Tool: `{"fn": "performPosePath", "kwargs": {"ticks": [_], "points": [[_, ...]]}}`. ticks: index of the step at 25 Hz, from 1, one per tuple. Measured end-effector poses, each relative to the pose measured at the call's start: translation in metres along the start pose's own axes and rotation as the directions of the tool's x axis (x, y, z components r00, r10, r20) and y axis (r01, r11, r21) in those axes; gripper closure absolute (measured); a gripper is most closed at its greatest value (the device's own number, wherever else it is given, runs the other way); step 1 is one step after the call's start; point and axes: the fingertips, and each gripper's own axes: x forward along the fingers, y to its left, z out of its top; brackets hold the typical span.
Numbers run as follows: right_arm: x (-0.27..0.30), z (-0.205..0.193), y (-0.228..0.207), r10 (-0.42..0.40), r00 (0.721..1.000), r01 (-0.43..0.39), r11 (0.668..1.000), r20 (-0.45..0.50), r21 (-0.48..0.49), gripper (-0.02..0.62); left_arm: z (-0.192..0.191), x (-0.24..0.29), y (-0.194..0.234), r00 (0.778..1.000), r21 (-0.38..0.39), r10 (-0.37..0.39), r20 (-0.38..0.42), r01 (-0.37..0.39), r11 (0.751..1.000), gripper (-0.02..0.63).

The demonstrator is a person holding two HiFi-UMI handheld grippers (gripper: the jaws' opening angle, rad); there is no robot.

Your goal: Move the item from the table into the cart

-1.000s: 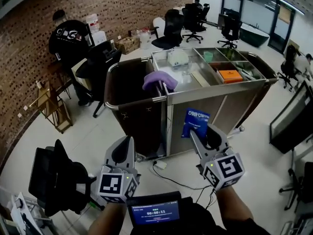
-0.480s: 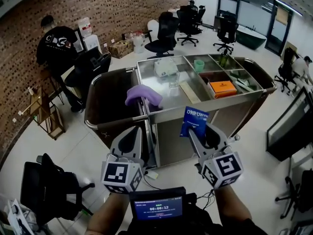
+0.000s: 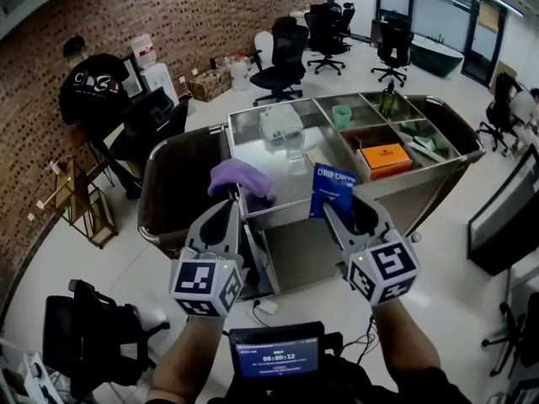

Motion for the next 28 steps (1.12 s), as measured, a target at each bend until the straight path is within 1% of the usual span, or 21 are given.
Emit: {"fn": "performPosePath", "kwargs": {"ticks": [4,6,9,12,14,17,19,20,22,24,25,26,28], "points": [[0.018,0.003,-0.004,-0.016,1.000,0.016,1.000,-0.010,-0.001,0.440,0.003,0.009,0.013,1.000,0.009,-0.016,-0.002,0.016,1.000,0.598],[0.029,0.003,-0.008,-0.009,1.000,0.009,1.000,-0.019,-0.003,0.440,0.005,0.015,0.018,1.000,0.007,-0.020,0.000,0.020,1.000,0.599],[0.046,0.004,-0.015,0.000,1.000,0.000,1.000,-0.025,0.000,0.440,0.006,0.025,0.027,1.000,-0.003,-0.008,-0.002,0.008,1.000,0.598],[0.066,0.016,-0.029,-0.003,0.999,0.002,1.000,-0.032,-0.009,0.440,0.011,0.038,0.035,1.000,-0.006,-0.007,-0.015,0.007,1.000,0.600],[0.081,0.024,-0.038,0.001,0.999,-0.003,1.000,-0.051,-0.030,0.440,0.012,0.046,0.039,0.999,-0.007,-0.016,-0.028,0.016,1.000,0.600],[0.111,0.024,-0.051,0.019,0.994,-0.025,0.998,-0.110,-0.055,0.440,0.011,0.061,0.044,0.998,-0.007,-0.030,-0.048,0.030,1.000,0.600],[0.131,0.016,-0.054,0.043,0.983,-0.054,0.997,-0.177,-0.058,0.440,0.010,0.070,0.046,0.997,-0.027,-0.042,-0.061,0.040,0.999,0.600],[0.140,0.009,-0.053,0.062,0.974,-0.074,0.996,-0.219,-0.051,0.440,0.009,0.074,0.048,0.997,-0.037,-0.041,-0.065,0.039,0.999,0.600],[0.156,-0.010,-0.048,0.100,0.947,-0.113,0.993,-0.304,-0.026,0.440,0.008,0.079,0.052,0.997,-0.049,-0.032,-0.072,0.028,0.998,0.600],[0.169,-0.028,-0.044,0.114,0.923,-0.132,0.991,-0.369,-0.022,0.439,0.006,0.083,0.055,0.996,-0.044,-0.030,-0.081,0.026,0.999,0.599],[0.175,-0.035,-0.045,0.116,0.912,-0.136,0.990,-0.392,-0.024,0.419,0.005,0.085,0.056,0.996,-0.038,-0.033,-0.085,0.030,0.999,0.600],[0.180,-0.042,-0.046,0.116,0.904,-0.140,0.990,-0.412,-0.027,0.386,0.004,0.088,0.057,0.996,-0.034,-0.036,-0.087,0.033,0.999,0.600],[0.188,-0.055,-0.049,0.110,0.889,-0.144,0.989,-0.445,-0.044,0.356,0.000,0.093,0.061,0.995,-0.032,-0.035,-0.090,0.032,0.999,0.599]]}}
